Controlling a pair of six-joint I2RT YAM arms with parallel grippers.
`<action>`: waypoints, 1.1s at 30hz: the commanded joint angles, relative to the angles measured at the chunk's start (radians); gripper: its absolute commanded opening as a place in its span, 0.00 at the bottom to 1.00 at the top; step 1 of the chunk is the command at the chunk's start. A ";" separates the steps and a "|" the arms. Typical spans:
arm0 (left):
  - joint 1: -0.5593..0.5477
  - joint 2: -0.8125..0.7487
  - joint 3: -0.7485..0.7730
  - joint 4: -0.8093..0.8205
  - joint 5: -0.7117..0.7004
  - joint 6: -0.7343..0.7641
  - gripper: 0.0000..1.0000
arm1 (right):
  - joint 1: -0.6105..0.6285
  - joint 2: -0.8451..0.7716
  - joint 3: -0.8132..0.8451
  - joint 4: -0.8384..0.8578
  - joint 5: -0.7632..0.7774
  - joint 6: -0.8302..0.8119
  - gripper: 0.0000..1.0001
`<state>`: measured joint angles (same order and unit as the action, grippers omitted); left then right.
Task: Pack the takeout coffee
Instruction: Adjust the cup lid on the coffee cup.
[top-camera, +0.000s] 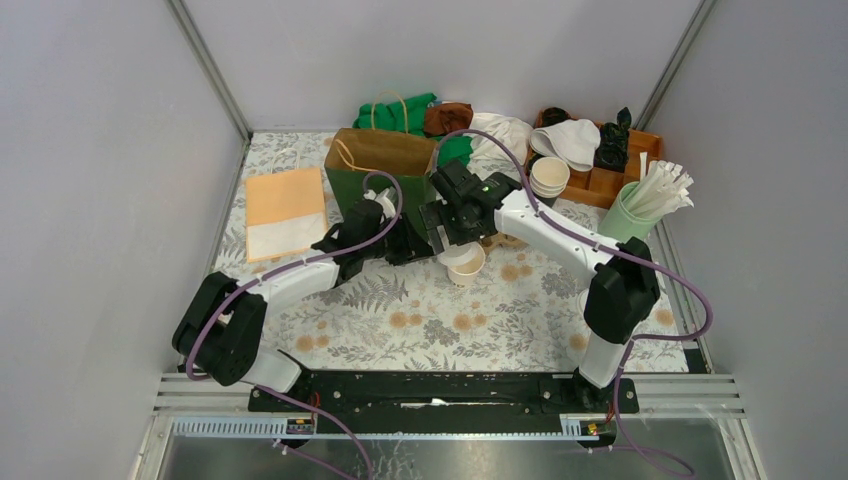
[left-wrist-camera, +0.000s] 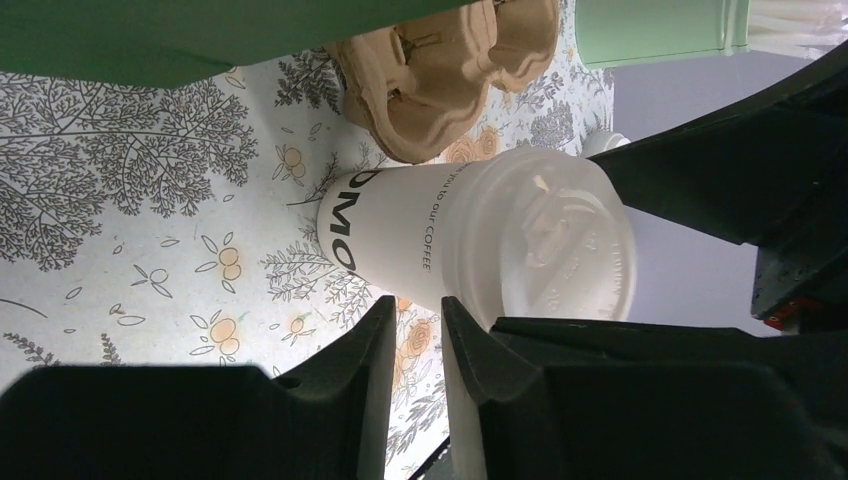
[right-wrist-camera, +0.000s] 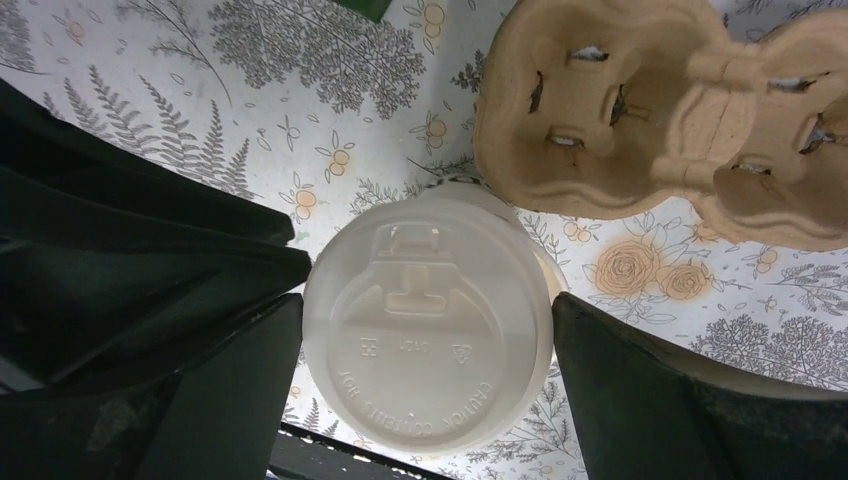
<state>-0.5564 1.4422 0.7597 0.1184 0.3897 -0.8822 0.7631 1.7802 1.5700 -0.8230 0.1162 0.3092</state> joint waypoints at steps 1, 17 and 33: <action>0.003 -0.020 0.047 0.011 0.007 0.028 0.27 | 0.009 -0.009 0.057 -0.037 0.025 -0.019 1.00; 0.003 -0.019 0.051 0.006 0.015 0.032 0.27 | 0.009 -0.077 -0.084 0.018 0.036 -0.009 1.00; 0.003 -0.016 0.069 -0.009 0.018 0.040 0.28 | 0.008 -0.088 -0.041 0.018 0.085 -0.032 1.00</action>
<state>-0.5560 1.4418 0.7902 0.0982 0.3931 -0.8608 0.7635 1.7386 1.4895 -0.8104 0.1680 0.2958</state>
